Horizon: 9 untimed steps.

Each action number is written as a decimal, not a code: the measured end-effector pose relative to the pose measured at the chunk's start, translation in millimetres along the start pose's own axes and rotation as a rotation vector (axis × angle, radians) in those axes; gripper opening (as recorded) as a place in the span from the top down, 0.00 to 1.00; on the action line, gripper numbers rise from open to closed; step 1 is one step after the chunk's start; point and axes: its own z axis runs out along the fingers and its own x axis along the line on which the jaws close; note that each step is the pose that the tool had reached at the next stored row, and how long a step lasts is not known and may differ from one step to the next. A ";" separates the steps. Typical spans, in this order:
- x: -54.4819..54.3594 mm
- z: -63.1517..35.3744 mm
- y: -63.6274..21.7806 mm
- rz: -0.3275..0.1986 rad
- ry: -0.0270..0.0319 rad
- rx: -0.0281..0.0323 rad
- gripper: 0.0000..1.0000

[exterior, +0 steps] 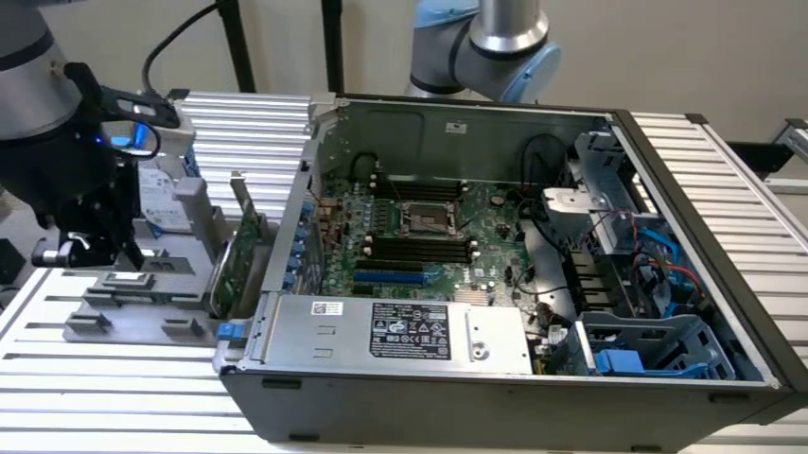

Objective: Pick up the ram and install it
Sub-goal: 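Pick up the ram and move it above insertion slot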

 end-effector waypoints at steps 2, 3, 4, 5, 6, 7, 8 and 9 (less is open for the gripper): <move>0.0 -8.6 -6.1 -0.001 -0.0027 -0.0001 1.00; 0.0 -13.0 -9.2 -0.002 -0.0039 -0.0001 1.00; 0.0 -17.2 -12.2 -0.002 -0.0053 -0.0001 1.00; -0.1 -21.6 -15.4 -0.003 -0.0068 -0.0001 1.00; 0.0 -25.8 -18.6 -0.003 -0.0085 -0.0001 1.00; 0.0 -29.8 -22.1 -0.004 -0.0103 -0.0001 1.00; 0.0 -33.7 -25.9 -0.004 -0.0127 -0.0001 1.00; 0.1 -37.7 -30.3 -0.005 -0.0157 0.0000 1.00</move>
